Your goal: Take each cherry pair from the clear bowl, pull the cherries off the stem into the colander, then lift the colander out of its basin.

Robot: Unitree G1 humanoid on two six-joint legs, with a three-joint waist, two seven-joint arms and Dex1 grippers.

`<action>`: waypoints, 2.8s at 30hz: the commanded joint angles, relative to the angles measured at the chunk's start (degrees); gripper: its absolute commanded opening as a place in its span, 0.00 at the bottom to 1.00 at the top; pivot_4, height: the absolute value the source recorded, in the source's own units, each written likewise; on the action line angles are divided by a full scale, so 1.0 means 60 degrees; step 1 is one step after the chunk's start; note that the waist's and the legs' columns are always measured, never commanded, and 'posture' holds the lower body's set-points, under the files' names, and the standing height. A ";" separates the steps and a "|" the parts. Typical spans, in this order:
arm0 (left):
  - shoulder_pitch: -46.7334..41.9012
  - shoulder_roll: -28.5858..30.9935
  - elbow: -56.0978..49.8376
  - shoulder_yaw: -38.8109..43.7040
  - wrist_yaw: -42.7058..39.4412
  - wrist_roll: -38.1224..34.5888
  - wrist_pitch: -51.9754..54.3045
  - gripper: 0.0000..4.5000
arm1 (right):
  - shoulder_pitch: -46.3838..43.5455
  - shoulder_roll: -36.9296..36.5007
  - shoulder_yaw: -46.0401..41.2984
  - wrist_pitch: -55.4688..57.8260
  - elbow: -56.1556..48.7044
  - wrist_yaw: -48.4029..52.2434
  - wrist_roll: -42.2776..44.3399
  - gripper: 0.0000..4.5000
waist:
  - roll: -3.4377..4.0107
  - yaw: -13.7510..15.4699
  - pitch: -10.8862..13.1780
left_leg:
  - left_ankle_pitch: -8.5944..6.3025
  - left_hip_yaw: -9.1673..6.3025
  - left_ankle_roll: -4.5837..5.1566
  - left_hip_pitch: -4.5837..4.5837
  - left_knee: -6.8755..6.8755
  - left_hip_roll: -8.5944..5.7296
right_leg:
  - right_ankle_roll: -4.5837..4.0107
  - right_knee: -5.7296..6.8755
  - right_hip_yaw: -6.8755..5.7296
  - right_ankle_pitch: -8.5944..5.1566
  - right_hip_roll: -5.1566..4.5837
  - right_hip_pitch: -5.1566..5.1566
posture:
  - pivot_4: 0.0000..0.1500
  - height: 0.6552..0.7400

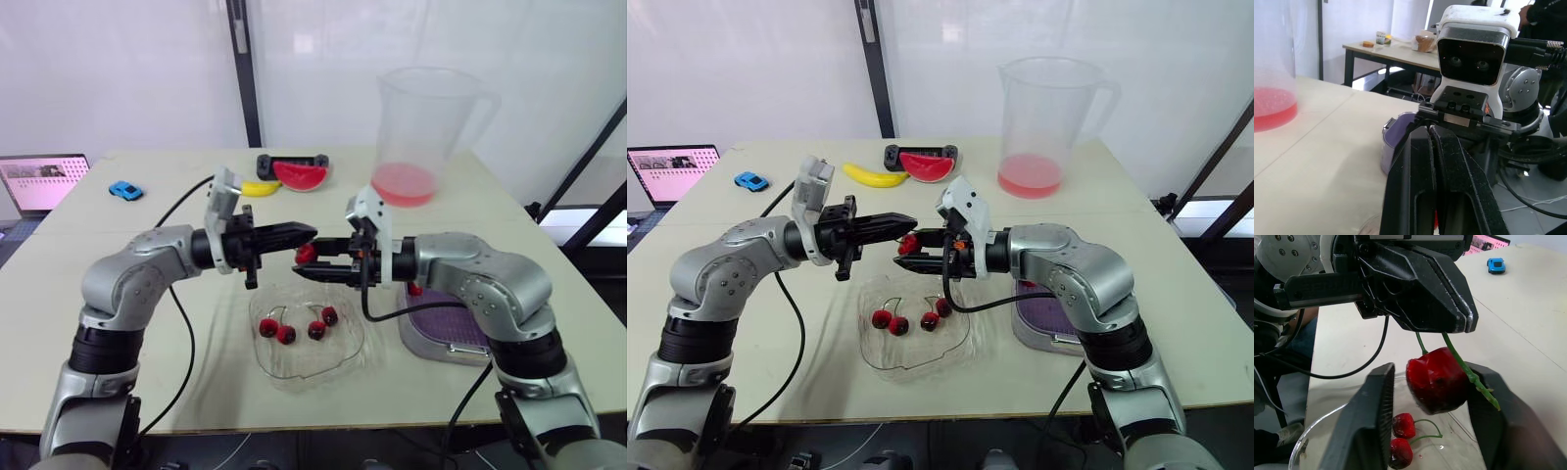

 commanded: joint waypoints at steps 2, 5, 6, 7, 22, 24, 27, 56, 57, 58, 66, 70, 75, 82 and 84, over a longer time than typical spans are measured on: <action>-0.0030 0.0010 -0.0334 0.0159 -0.0034 -0.0101 -0.0128 0.00 | -0.0180 0.0047 -0.0138 -0.0022 -0.0326 -0.0022 0.0259 0.50 | 0.0000 -0.0001 0.0000 | 0.0000 0.0000 0.0000 0.0000 0.0000 0.0000 | 0.0000 0.0000 0.0000 0.0000 0.0000 0.0000 | 1.00 1.00; -0.0037 -0.0025 -0.0327 0.0155 -0.0013 -0.0098 -0.0141 0.00 | -0.0175 0.0089 -0.0187 0.0048 -0.0310 -0.0088 0.0381 0.38 | 0.0000 -0.0001 0.0000 | -0.0001 0.0001 0.0001 0.0000 0.0000 0.0000 | 0.0000 0.0000 0.0000 0.0000 0.0000 0.0000 | 1.00 1.00; -0.0034 -0.0033 -0.0329 0.0163 -0.0002 -0.0095 -0.0147 0.00 | -0.0170 0.0076 -0.0178 0.0064 -0.0328 -0.0105 0.0392 0.31 | 0.0000 0.0000 0.0000 | -0.0001 0.0001 0.0001 0.0000 0.0000 0.0000 | 0.0000 0.0000 0.0000 0.0000 0.0000 0.0000 | 1.00 1.00; -0.0039 -0.0044 -0.0317 0.0164 0.0002 -0.0086 -0.0158 0.00 | -0.0173 0.0057 -0.0156 0.0069 -0.0334 -0.0111 0.0378 0.23 | 0.0000 0.0000 0.0000 | -0.0001 0.0001 0.0001 0.0000 0.0000 0.0000 | 0.0000 0.0000 0.0000 0.0000 0.0000 0.0000 | 1.00 1.00; -0.0087 -0.0040 -0.0222 0.0106 -0.0117 0.0138 -0.0336 0.00 | 0.0517 -0.1529 -0.0066 0.0185 -0.0476 0.0663 0.0214 0.23 | 0.0000 0.0043 0.0000 | -0.0018 0.0001 0.0032 0.0000 0.0002 -0.0001 | 0.0000 -0.0001 -0.0001 0.0000 0.0000 0.0003 | 1.00 1.00; -0.0059 -0.0030 -0.0288 0.0084 -0.0130 0.0144 -0.0338 0.00 | 0.0621 -0.1896 -0.0248 0.0331 -0.0621 0.0783 0.0380 0.23 | 0.0000 0.0032 0.0000 | -0.0026 0.0004 0.0045 -0.0001 0.0003 -0.0004 | 0.0000 -0.0002 0.0000 0.0000 -0.0002 0.0003 | 1.00 1.00; -0.0043 -0.0041 -0.0318 0.0123 -0.0103 0.0102 -0.0321 0.00 | 0.0681 -0.2337 -0.0702 0.0556 -0.0714 0.0854 0.0659 0.23 | 0.0000 0.0007 0.0000 | -0.0026 0.0003 0.0046 -0.0001 0.0001 0.0000 | 0.0000 -0.0002 0.0000 0.0000 0.0003 0.0001 | 1.00 1.00; 0.0723 0.0122 -0.0657 -0.0044 -0.0128 0.0448 -0.0521 0.00 | 0.2843 -0.7728 -0.1080 -0.2561 0.2284 0.4085 -0.2633 0.98 | 0.0010 0.0280 0.0006 | -0.0061 0.0024 0.0105 -0.0004 0.0043 0.0004 | 0.0002 -0.0017 0.0009 -0.0001 -0.0002 0.0023 | 1.00 1.00; 0.0730 0.0133 -0.0661 -0.0029 -0.0124 0.0442 -0.0517 0.00 | 0.2756 -0.7720 -0.1439 -0.2417 0.2348 0.4161 -0.2361 0.98 | 0.0010 0.0276 0.0006 | -0.0061 0.0024 0.0106 -0.0004 0.0043 0.0003 | 0.0002 -0.0017 0.0009 -0.0001 -0.0002 0.0024 | 1.00 1.00; 0.0734 0.0152 -0.0659 0.0012 -0.0100 0.0428 -0.0504 0.00 | 0.2548 -0.7680 -0.1949 -0.2068 0.2472 0.4231 -0.1937 0.98 | 0.0011 0.0271 0.0006 | -0.0061 0.0024 0.0105 -0.0003 0.0043 0.0003 | 0.0002 -0.0017 0.0008 -0.0001 -0.0001 0.0024 | 1.00 1.00; 0.1197 0.0379 -0.0865 0.1028 0.0569 -0.0144 -0.0092 0.00 | 0.1821 -0.7485 -0.3693 -0.0944 0.2363 0.4783 0.0040 0.98 | 0.0012 0.0259 0.0007 | -0.0063 0.0023 0.0108 0.0000 0.0042 0.0007 | 0.0002 -0.0021 0.0006 -0.0001 0.0000 0.0033 | 1.00 1.00; 0.1913 0.0628 -0.1227 0.1787 0.1071 -0.0517 0.0156 0.00 | 0.0786 -0.6310 -0.3305 -0.0210 0.1742 0.4621 0.1353 0.98 | 0.0015 0.0172 0.0006 | -0.0063 0.0025 0.0108 0.0012 0.0039 0.0013 | 0.0001 -0.0017 0.0010 -0.0001 0.0005 0.0034 | 1.00 1.00; 0.3579 0.1195 -0.1963 0.2944 0.1570 -0.0986 0.0498 0.00 | 0.0334 -0.5118 -0.2296 -0.0180 0.1300 0.4228 0.1463 0.98 | 0.0014 0.0243 0.0006 | -0.0065 0.0018 0.0110 0.0007 0.0038 0.0025 | 0.0001 -0.0018 0.0009 -0.0001 -0.0005 0.0030 | 1.00 1.00; 0.6114 0.1541 -0.2330 0.3580 0.2435 -0.0560 0.0648 0.00 | -0.0078 -0.3956 -0.1475 -0.0126 0.1412 0.3802 0.1374 0.98 | 0.0013 0.0314 0.0006 | -0.0063 0.0009 0.0107 0.0003 0.0045 0.0020 | 0.0001 -0.0020 0.0004 -0.0001 -0.0015 0.0037 | 1.00 1.00; 0.6867 0.1286 -0.2177 0.3575 0.2678 -0.0211 0.0399 0.00 | -0.0081 -0.3808 -0.1192 -0.0344 0.1546 0.3746 0.1098 0.98 | 0.0013 0.0297 0.0005 | -0.0064 0.0010 0.0107 0.0004 0.0044 0.0019 | 0.0001 -0.0021 0.0005 -0.0001 -0.0018 0.0037 | 1.00 1.00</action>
